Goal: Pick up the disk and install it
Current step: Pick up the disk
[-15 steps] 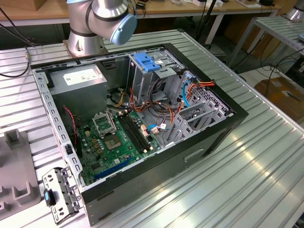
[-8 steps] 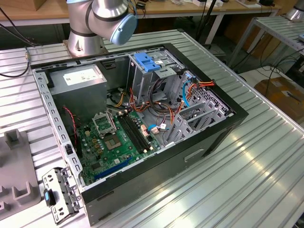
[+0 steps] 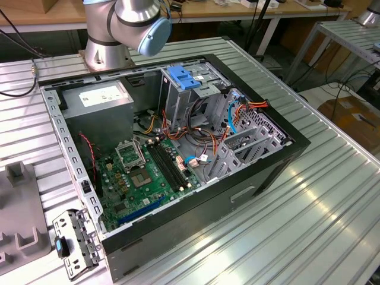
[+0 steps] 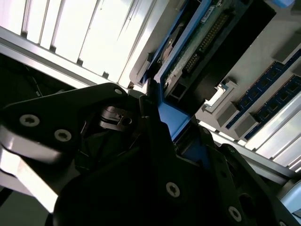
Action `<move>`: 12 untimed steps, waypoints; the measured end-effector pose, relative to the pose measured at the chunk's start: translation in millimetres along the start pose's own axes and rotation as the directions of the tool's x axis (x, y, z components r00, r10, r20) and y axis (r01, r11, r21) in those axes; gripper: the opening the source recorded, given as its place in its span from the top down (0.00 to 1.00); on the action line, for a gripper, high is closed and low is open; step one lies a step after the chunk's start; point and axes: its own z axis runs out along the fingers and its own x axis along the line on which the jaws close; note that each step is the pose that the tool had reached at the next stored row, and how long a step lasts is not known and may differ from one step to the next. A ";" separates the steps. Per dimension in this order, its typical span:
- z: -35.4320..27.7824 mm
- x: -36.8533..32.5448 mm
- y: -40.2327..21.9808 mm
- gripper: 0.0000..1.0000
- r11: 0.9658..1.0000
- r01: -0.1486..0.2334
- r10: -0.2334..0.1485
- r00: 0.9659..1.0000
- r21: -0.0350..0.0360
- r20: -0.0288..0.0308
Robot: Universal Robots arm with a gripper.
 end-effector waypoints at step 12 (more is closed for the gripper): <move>0.0 0.0 0.0 0.63 1.000 0.011 -0.011 1.000 -0.001 0.000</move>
